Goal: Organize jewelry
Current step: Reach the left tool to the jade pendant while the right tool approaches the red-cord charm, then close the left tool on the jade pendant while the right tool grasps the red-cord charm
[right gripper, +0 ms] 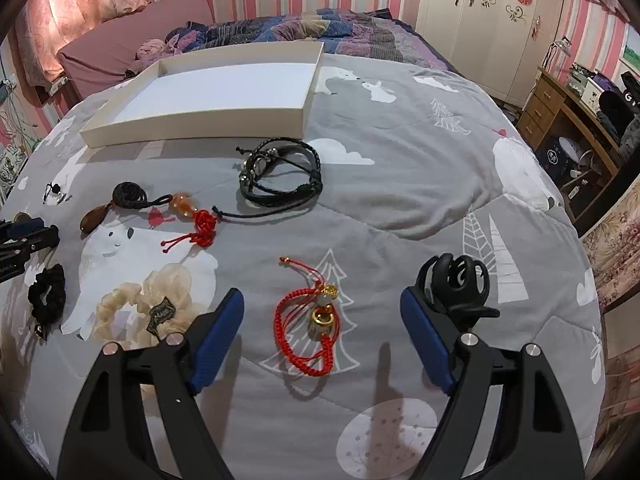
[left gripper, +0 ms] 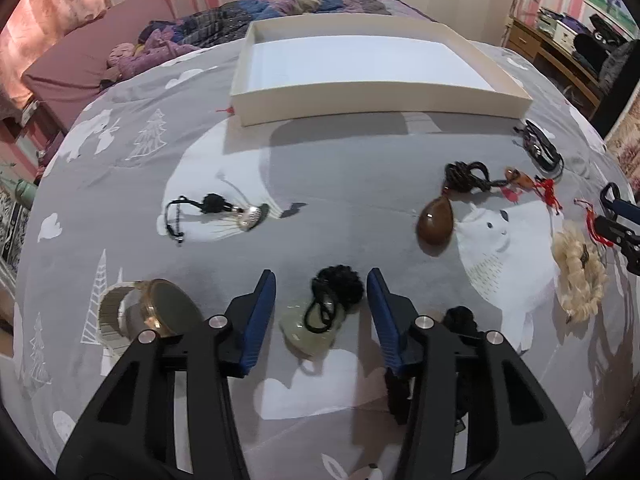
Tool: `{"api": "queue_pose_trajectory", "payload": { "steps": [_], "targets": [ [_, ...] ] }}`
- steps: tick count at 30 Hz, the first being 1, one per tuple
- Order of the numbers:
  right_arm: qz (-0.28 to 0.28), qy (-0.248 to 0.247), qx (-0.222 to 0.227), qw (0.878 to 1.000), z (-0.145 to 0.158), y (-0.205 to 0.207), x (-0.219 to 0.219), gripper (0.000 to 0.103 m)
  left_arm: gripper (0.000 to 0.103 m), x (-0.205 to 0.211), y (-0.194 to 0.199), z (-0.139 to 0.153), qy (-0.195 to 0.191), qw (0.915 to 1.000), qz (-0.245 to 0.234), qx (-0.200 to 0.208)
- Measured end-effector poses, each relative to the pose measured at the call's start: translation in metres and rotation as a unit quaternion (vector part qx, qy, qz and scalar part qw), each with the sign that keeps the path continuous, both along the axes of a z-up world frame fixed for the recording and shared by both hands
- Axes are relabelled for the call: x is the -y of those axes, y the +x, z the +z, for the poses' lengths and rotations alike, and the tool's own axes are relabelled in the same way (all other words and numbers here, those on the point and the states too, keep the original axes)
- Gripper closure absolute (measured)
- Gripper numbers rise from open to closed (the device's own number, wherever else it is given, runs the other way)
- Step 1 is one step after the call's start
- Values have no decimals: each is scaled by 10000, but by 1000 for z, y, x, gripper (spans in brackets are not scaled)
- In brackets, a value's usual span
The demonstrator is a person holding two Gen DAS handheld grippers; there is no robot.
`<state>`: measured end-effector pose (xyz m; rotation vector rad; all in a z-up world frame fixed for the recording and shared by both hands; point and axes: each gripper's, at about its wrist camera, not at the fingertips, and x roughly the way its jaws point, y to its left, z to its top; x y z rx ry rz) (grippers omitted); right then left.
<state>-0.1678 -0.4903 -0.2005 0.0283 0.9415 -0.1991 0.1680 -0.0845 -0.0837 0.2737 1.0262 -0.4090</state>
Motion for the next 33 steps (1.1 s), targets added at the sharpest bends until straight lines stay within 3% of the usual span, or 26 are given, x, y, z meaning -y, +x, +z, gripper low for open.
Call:
{"api": "queue_pose_trajectory", "payload": {
  "steps": [2, 9, 11, 23, 30, 33],
  "targets": [
    [-32, 14, -15, 10000, -2, 0, 1, 22, 65, 3, 0, -3, -27, 10000, -54, -43],
    [-70, 90, -47, 9999, -6, -5, 2, 22, 70, 3, 1, -8, -5, 10000, -40, -41],
    [-88, 118, -41, 9999, -8, -4, 3, 24, 76, 3, 1, -8, -10, 10000, -50, -39],
    [-41, 386, -77, 9992, -17, -4, 8, 58, 80, -10, -3, -4, -108, 9999, 5, -71],
    [24, 276, -2, 9996, -17, -11, 4, 89, 81, -18, -12, 7, -264, 9996, 111, 76],
    [34, 292, 25, 9996, -15, -12, 2, 91, 81, -22, -19, 15, -332, 9992, 147, 164]
  ]
}}
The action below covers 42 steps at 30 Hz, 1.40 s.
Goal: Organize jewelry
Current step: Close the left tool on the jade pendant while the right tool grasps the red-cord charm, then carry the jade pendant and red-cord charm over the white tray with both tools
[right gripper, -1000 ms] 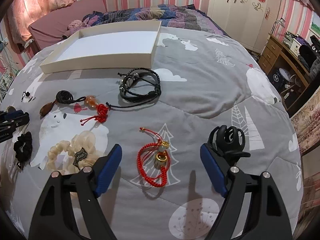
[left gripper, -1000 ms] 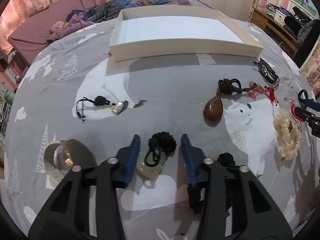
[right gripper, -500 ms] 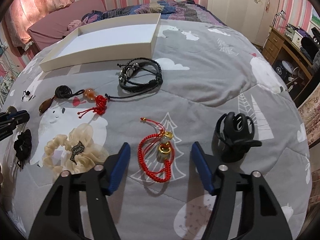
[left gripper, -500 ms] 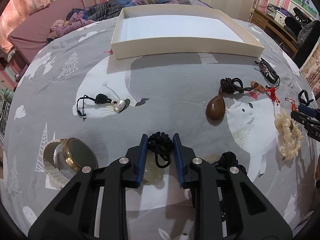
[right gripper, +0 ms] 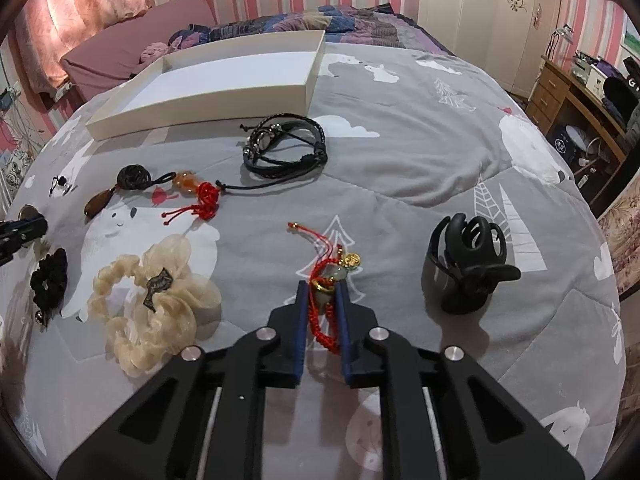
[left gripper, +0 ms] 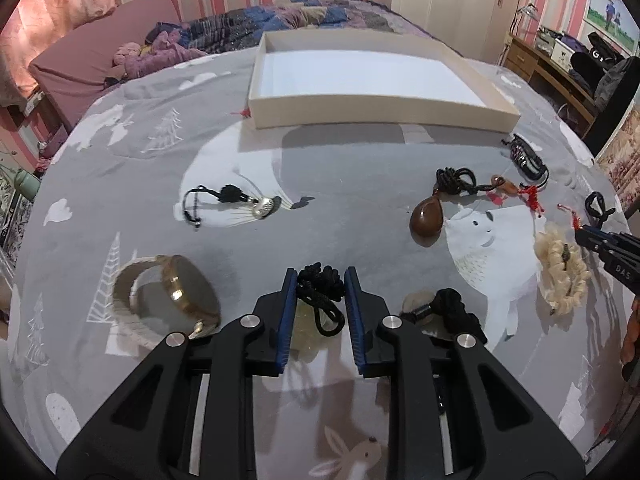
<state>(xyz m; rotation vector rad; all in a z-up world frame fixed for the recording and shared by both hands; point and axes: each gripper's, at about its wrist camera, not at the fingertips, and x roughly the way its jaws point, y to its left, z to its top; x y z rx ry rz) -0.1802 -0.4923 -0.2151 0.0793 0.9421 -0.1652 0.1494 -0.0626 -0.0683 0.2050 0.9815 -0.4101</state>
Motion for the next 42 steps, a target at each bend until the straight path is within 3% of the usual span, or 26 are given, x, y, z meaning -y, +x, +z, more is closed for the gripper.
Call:
{"api": "queue_pose_trajectory", "payload": {
  "steps": [5, 14, 25, 30, 36, 42],
  "targets": [
    [44, 197, 214, 9996, 19, -7, -6, 91, 81, -12, -9, 22, -136, 9999, 37, 77],
    [220, 25, 937, 9954, 96, 2, -31, 91, 81, -24, -5, 84, -560, 9979, 193, 266],
    [316, 33, 1347, 9904, 172, 78, -46, 91, 81, 5, 38, 171, -838, 9948, -6, 578],
    [275, 80, 1291, 9912, 184, 128, -42, 91, 81, 27, 77, 195, -924, 9939, -175, 582],
    [181, 155, 1091, 9937, 173, 205, -31, 91, 81, 57, 144, 185, -1005, 9942, -286, 266],
    [170, 49, 809, 9966, 132, 266, -24, 91, 81, 87, 218, 116, -855, 9963, -128, 26]
  ]
}}
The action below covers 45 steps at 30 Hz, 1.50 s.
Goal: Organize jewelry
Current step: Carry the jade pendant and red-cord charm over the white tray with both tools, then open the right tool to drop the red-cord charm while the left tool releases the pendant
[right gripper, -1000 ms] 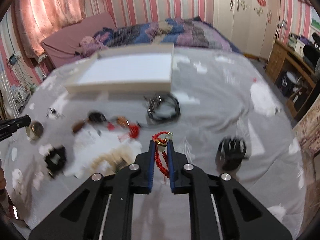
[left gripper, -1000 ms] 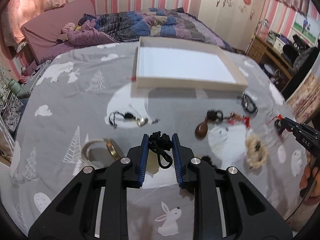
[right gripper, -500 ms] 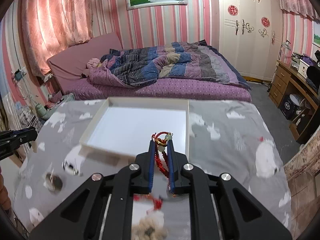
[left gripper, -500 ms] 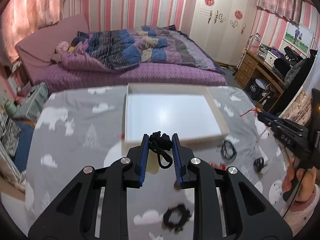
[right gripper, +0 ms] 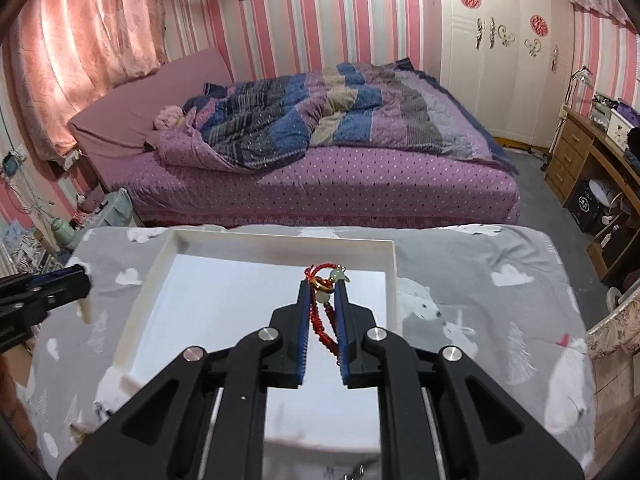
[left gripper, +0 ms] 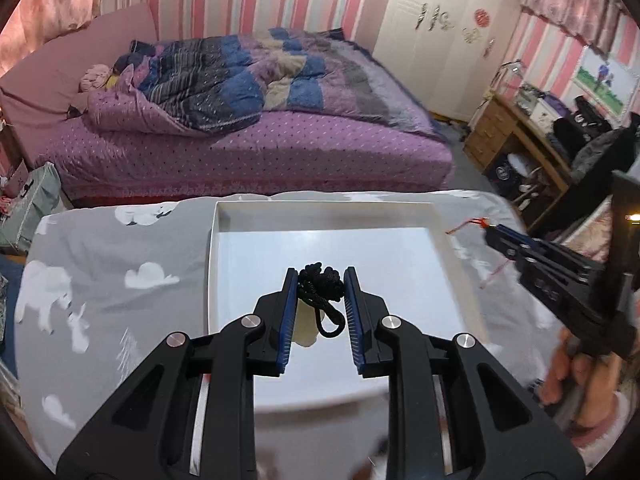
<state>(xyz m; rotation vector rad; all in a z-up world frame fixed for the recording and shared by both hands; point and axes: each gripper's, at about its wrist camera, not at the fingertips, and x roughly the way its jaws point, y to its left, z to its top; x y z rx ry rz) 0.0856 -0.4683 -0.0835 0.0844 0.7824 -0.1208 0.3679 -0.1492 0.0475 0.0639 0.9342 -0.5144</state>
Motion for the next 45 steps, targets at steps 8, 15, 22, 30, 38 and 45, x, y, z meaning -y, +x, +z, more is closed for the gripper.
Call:
{"api": "queue_pose_trajectory", "payload": {
  "steps": [8, 15, 22, 30, 38, 45],
  "targets": [
    [-175, -104, -452, 9988, -63, 58, 12, 91, 81, 32, 68, -79, 403, 9980, 352, -338],
    [-296, 139, -747, 9967, -92, 88, 23, 91, 81, 40, 96, -113, 602, 9939, 757, -531],
    [-388, 286, -983, 9940, -109, 105, 27, 91, 81, 47, 108, -120, 997, 9903, 882, -409],
    [-382, 33, -1107, 9931, -109, 111, 19, 90, 81, 53, 114, -123, 1165, 9884, 865, -438],
    [-360, 78, -1081, 9935, -109, 112, 20, 85, 79, 66, 115, -131, 1380, 9861, 868, -331],
    [-243, 31, -1033, 9943, -109, 109, 13, 45, 72, 64, 116, -133, 1364, 9852, 969, -361]
  ]
}}
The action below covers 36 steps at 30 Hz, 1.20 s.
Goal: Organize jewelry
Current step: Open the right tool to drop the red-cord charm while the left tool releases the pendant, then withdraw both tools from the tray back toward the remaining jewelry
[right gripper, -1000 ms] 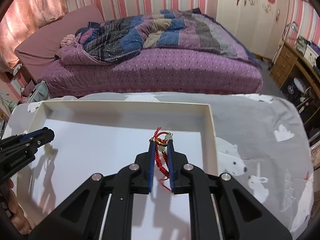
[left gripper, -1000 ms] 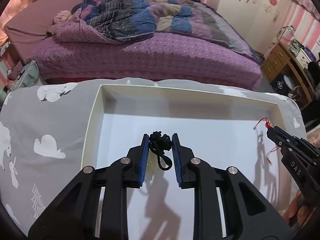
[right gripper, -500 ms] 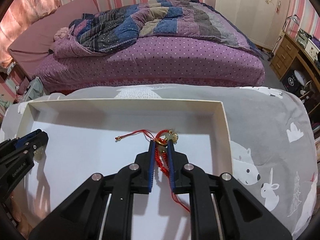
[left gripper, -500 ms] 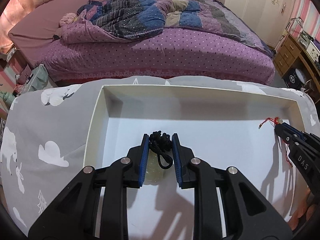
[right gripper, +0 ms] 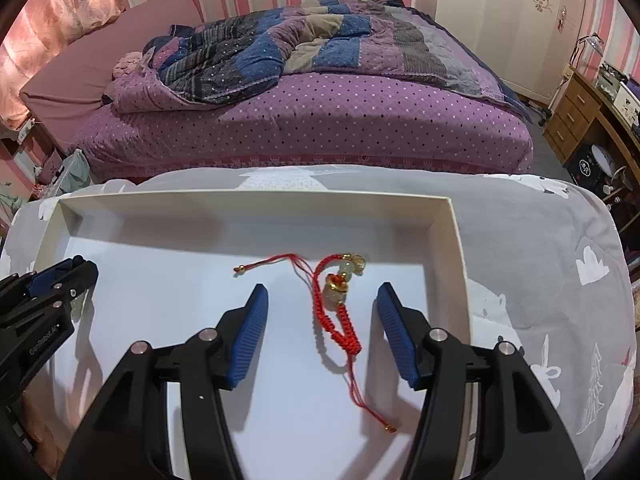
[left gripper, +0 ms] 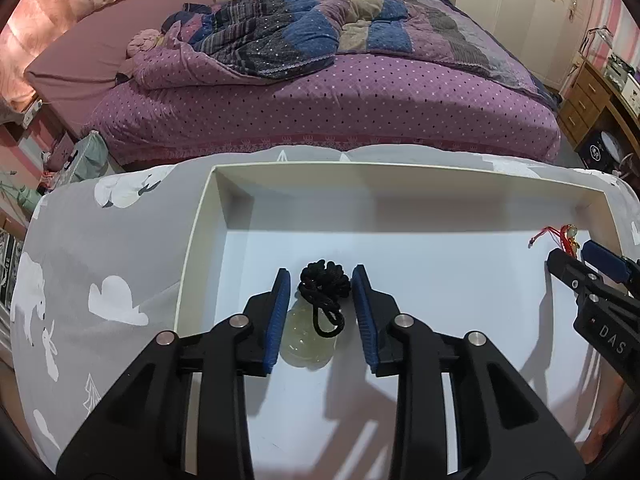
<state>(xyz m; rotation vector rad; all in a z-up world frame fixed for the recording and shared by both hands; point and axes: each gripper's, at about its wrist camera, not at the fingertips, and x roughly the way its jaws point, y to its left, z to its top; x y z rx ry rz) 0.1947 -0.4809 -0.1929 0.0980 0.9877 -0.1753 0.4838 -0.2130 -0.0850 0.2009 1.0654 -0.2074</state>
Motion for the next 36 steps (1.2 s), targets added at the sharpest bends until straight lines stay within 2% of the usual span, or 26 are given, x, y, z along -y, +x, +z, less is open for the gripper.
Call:
{"api": "queue_pose_trajectory", "payload": {
  "steps": [3, 5, 10, 17, 19, 27, 31, 36],
  "targets": [
    [45, -51, 74, 9999, 3, -2, -2, 45, 71, -1, 0, -1, -21, 10000, 29, 7],
    [40, -56, 113, 9999, 5, -4, -2, 45, 60, -2, 1, 0, 13, 10000, 93, 27],
    [52, 121, 284, 9995, 16, -14, 3, 45, 46, -2, -6, 8, 94, 9997, 126, 186],
    [71, 167, 611, 9980, 42, -45, 2, 45, 43, -8, -33, 32, 61, 9994, 116, 310],
    [88, 116, 726, 9973, 54, -59, -2, 45, 39, -14, -47, 45, 23, 9990, 133, 419],
    [194, 6, 1100, 9937, 103, -132, -14, 45, 36, -48, -122, 103, -68, 9960, 256, 850],
    [207, -38, 1272, 9917, 129, -179, -17, 42, 27, -72, -167, 135, -17, 9928, 292, 1160],
    [172, -45, 1548, 9878, 165, -238, -15, 42, 26, -106, -222, 174, -83, 9902, 307, 1361]
  ]
}}
